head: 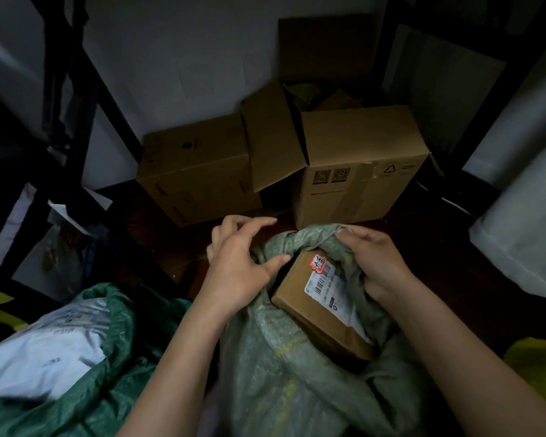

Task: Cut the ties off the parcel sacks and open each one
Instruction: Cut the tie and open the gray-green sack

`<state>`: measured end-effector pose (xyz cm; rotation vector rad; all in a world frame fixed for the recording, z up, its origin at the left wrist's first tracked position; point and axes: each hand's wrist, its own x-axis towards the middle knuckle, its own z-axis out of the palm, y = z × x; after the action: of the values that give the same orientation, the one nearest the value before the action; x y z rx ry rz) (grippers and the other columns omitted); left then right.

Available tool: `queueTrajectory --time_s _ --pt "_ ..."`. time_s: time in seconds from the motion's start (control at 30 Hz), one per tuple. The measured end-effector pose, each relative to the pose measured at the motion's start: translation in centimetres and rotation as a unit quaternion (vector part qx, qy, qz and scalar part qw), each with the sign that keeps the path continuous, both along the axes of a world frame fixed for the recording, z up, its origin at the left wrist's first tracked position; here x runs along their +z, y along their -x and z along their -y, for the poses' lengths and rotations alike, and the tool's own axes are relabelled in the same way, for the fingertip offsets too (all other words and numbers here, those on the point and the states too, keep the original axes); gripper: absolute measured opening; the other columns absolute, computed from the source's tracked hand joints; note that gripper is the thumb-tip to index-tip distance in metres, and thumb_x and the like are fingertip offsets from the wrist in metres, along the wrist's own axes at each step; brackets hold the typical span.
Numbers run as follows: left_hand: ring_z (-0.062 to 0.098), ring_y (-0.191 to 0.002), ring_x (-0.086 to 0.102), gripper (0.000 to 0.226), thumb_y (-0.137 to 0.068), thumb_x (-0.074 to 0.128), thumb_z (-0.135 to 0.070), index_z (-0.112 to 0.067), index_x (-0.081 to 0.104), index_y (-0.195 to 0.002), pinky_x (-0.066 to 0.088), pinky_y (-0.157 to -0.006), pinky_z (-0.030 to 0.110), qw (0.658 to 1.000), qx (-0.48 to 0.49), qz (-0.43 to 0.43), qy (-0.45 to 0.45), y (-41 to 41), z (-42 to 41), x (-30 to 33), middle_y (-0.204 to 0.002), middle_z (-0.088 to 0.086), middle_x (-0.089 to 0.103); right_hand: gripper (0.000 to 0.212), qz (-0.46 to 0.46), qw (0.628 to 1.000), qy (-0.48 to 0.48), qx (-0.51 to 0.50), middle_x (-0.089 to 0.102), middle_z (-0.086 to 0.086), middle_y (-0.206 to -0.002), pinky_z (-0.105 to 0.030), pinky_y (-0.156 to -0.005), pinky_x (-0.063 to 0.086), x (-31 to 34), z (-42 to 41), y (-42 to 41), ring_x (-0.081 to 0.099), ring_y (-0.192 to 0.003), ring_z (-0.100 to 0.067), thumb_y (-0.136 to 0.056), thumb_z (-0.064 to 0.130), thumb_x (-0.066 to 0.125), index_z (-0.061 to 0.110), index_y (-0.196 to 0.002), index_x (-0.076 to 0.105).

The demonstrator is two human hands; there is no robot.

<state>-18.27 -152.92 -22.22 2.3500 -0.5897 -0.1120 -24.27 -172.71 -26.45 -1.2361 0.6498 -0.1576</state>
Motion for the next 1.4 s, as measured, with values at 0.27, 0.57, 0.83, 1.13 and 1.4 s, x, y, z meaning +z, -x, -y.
queueTrajectory --time_s 0.27,0.57,0.83,1.13,1.4 --pt "0.019 -0.116 0.029 0.059 -0.077 0.066 -0.059 -0.046 0.044 -0.130 0.030 -0.098 0.034 0.991 0.047 -0.062 -0.106 0.4 0.4 -1.8 -0.109 -0.008 0.020 0.025 -0.021 0.985 -0.085 -0.148 0.068 -0.024 -0.107 -0.042 -0.087 0.055 0.1 1.2 0.1 0.067 -0.092 -0.033 -0.096 0.002 0.047 -0.002 -0.113 0.065" --pt "0.023 -0.102 0.064 0.038 -0.081 0.074 -0.025 -0.036 0.058 -0.113 0.054 -0.091 0.043 0.942 0.143 -0.280 0.120 0.8 2.1 -3.2 -0.114 0.001 0.064 0.044 -0.030 0.973 0.227 0.019 0.067 0.005 -0.106 -0.015 -0.057 0.051 0.4 2.1 1.3 0.067 -0.075 0.000 -0.090 0.003 0.042 0.036 -0.099 0.070" --pt "0.011 -0.091 0.045 0.061 -0.065 0.085 -0.017 -0.031 0.047 -0.111 0.040 -0.081 0.025 0.972 0.127 -0.195 0.027 1.8 2.8 -3.7 -0.115 0.000 0.043 0.025 -0.042 0.922 0.379 0.065 0.057 0.000 -0.112 -0.024 -0.086 0.046 -0.2 2.5 1.5 0.056 -0.101 -0.010 -0.083 0.034 0.073 0.029 -0.106 0.065" --pt "0.024 -0.090 0.066 0.018 -0.087 0.066 -0.009 -0.022 0.060 -0.096 0.057 -0.082 0.047 0.931 0.211 -0.246 0.169 1.1 3.0 -3.9 -0.101 0.005 0.066 0.008 0.026 0.907 0.418 0.036 0.067 0.005 -0.084 -0.020 -0.070 0.048 -0.8 2.7 1.3 0.063 -0.082 -0.006 -0.089 0.021 0.069 0.017 -0.084 0.063" --pt "0.031 -0.083 0.071 0.029 -0.100 0.039 -0.005 -0.003 0.067 -0.104 0.059 -0.066 0.039 0.745 0.273 -0.433 0.426 -2.0 0.0 -0.9 -0.095 0.020 0.072 0.020 0.003 0.991 0.026 -0.129 0.071 -0.005 -0.073 -0.028 -0.061 0.053 -1.3 2.8 1.4 0.069 -0.067 -0.016 -0.093 0.026 0.064 0.012 -0.079 0.067"
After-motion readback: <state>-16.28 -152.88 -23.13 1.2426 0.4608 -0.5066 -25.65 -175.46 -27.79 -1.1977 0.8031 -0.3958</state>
